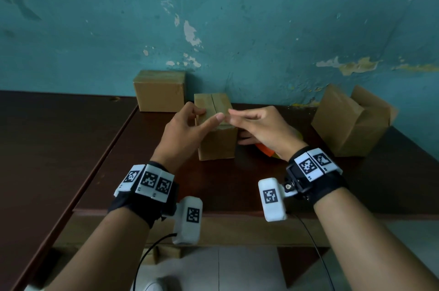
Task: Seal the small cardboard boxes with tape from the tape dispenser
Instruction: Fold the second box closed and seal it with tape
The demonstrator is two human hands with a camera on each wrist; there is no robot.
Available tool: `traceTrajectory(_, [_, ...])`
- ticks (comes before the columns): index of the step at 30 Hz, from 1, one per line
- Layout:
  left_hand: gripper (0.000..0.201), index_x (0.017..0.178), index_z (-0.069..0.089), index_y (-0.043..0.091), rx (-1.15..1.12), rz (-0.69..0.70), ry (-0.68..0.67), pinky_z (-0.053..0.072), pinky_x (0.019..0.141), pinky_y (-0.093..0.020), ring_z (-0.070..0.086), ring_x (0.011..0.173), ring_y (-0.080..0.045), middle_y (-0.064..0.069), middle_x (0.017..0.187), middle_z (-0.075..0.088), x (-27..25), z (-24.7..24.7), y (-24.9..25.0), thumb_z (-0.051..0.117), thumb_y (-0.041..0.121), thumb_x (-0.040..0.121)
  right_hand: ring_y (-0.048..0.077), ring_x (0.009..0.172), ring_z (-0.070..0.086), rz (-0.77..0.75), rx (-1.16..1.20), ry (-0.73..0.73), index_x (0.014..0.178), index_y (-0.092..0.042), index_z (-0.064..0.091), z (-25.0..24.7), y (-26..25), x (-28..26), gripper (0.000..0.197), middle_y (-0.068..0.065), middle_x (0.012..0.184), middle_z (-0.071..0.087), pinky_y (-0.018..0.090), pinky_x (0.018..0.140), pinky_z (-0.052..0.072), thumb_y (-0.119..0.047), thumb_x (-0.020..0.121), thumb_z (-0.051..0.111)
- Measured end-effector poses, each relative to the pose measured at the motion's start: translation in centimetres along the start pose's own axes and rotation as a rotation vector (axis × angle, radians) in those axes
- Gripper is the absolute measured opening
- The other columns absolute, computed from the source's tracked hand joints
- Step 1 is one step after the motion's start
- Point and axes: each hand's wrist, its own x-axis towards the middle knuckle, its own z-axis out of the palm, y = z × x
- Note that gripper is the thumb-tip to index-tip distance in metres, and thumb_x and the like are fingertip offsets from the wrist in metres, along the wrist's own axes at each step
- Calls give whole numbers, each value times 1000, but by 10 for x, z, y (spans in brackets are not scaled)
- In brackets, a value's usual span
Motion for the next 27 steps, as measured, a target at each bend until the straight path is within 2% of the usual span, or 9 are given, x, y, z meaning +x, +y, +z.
traceTrajectory(3, [53,114,62,27,61,19,-6,62,85,-36,65,102,-3,18,112,62,1,1,0,77,63,79,12,104,78,-6,11,-2,135,-15,72,0,1,-1,52,6,118,79,36,83,66,-25,87,88])
traceTrajectory(5, [56,116,61,27,44,11,-19,63,83,-34,67,103,-7,18,115,61,2,0,-2,78,62,74,13,103,78,-2,29,-18,137,-14,70,-1,3,0,53,6,113,80,35,83,66,-21,87,87])
traceTrajectory(10, [66,115,60,30,32,27,-34,64,84,-38,70,109,-15,8,126,62,2,-1,-8,80,64,64,16,103,78,10,92,-48,138,-10,68,-2,6,2,54,7,105,82,36,83,66,-12,87,85])
traceTrajectory(14, [67,118,58,32,59,36,-41,63,84,-37,69,109,-16,6,130,61,5,0,-12,80,65,63,19,104,78,9,120,-69,139,-8,67,-4,10,3,56,9,107,82,36,83,66,-7,86,85])
traceTrajectory(16, [66,116,58,32,63,44,-39,63,82,-34,69,107,-15,6,130,61,5,0,-14,81,64,62,20,105,78,9,127,-79,139,-9,67,-5,12,5,58,9,109,81,36,84,66,-4,85,85])
traceTrajectory(18, [64,116,58,33,71,50,-37,61,79,-30,69,106,-13,6,130,61,6,0,-16,81,61,64,20,105,78,8,118,-90,140,-11,67,-6,15,6,61,7,110,81,34,83,65,-2,82,86])
traceTrajectory(22, [61,118,58,35,64,59,-59,63,83,-34,68,109,-11,6,132,60,7,-2,-19,82,58,67,17,105,78,4,82,-93,140,-16,67,-7,16,7,64,6,111,81,32,82,65,1,81,86])
traceTrajectory(25, [49,118,58,34,38,58,-90,61,76,-24,68,110,-11,5,133,59,8,-3,-22,85,42,78,19,107,78,5,72,-89,140,-18,67,-7,18,8,66,9,115,80,35,86,65,2,80,87])
traceTrajectory(27, [43,116,58,34,13,63,-119,62,79,-27,68,114,-14,4,136,57,10,-6,-25,84,35,82,19,107,77,-1,45,-82,139,-20,68,-6,17,8,67,10,116,79,40,90,65,1,78,89])
